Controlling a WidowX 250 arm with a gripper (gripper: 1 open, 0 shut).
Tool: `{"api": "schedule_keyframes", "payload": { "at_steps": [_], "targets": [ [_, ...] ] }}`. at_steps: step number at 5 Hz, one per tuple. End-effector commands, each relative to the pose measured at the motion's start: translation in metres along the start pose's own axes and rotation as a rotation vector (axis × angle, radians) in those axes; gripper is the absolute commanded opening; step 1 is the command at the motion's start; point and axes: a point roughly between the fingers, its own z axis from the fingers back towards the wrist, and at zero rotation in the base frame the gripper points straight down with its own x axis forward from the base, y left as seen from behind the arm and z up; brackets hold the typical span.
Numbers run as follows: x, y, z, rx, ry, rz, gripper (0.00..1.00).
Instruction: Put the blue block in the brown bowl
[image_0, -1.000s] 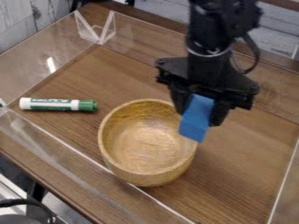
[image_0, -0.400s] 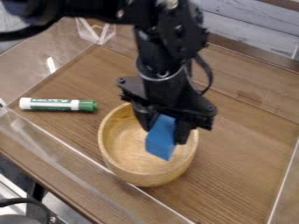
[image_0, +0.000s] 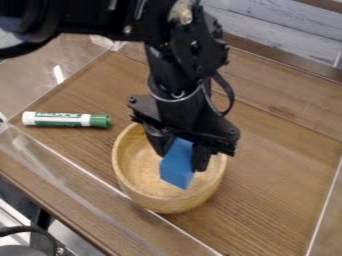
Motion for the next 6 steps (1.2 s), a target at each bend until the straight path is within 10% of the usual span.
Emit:
{"api": "schedule_keyframes", "payload": {
  "at_steps": [1,6],
  "targets": [
    [0.0061,0.0002,0.0069,-0.004,-0.035,0.010,0.00],
    [0.0031,0.0020,0.0053,0.001,-0.021,0.038,0.00]
  ]
}}
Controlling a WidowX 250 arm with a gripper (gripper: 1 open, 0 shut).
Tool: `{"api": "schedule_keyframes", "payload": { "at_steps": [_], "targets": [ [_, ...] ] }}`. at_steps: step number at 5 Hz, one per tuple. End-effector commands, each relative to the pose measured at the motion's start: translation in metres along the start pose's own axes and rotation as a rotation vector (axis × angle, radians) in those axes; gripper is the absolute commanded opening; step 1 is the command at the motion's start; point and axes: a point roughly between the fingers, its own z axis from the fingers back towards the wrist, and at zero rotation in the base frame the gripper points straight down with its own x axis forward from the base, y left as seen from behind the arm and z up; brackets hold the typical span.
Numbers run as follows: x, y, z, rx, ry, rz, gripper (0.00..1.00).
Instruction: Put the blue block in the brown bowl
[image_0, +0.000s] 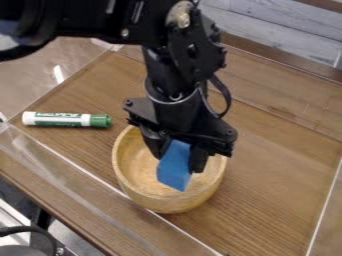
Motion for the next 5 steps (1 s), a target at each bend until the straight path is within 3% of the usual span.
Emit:
{"api": "schedule_keyframes", "payload": {
  "at_steps": [1,5],
  "targets": [
    [0.0055,0.0003,0.0063,-0.011,-0.029,0.014,0.00],
    [0.0064,0.0012,0.0061,-0.015,-0.021,0.042,0.00]
  ]
}}
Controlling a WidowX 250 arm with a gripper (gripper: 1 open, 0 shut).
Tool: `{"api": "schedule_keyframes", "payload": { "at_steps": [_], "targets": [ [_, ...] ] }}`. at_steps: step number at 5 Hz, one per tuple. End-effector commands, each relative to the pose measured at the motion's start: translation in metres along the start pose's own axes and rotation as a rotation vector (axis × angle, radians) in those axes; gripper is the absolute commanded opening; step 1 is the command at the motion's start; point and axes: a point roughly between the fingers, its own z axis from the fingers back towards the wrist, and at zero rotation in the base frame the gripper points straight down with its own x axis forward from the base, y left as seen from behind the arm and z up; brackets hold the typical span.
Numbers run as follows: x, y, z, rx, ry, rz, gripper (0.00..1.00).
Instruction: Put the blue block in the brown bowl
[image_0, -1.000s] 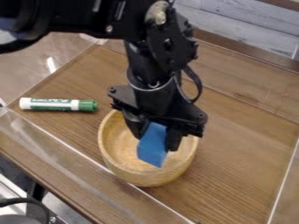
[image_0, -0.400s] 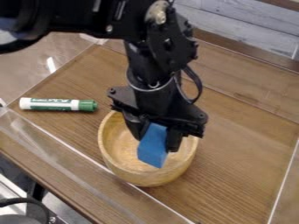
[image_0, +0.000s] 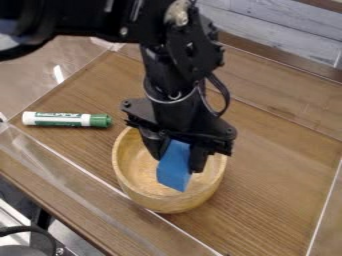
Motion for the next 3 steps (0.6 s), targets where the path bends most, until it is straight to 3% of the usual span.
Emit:
{"api": "schedule_keyframes", "payload": {
  "at_steps": [1,3],
  "targets": [
    [0.0077,0.0004,0.0063,-0.008,-0.029,0.018,0.00],
    [0.0071,0.0015,0.0038,-0.009,-0.027,0.028,0.00]
  ]
}}
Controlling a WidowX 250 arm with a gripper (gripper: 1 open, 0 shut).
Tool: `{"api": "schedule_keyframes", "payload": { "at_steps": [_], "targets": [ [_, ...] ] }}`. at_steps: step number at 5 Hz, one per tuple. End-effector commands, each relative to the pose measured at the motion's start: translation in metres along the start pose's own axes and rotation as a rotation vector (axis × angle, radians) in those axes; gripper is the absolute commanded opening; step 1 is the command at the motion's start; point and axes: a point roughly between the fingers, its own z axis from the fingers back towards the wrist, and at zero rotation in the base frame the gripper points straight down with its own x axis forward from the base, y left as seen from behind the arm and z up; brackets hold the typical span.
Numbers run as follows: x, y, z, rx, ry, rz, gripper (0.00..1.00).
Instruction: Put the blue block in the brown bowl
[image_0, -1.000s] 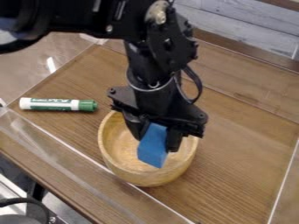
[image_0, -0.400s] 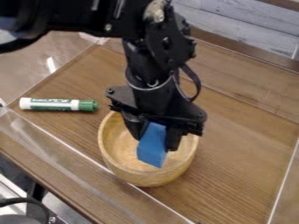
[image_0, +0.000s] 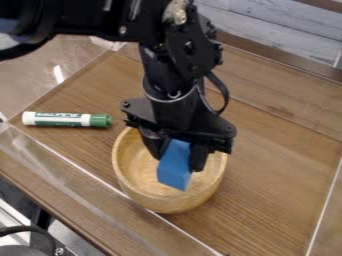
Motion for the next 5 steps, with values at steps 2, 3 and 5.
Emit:
{"api": "schedule_keyframes", "payload": {
  "at_steps": [2,3,5],
  "targets": [
    [0.0026,0.0028,-0.0004,-0.004,-0.022,0.016,0.00],
    [0.0019,0.0030,-0.0014,-0.007,-0.022,0.022,1.00],
    [0.0029,0.0046,0.0021,-0.012,-0.015,0.029,1.00]
  ]
}}
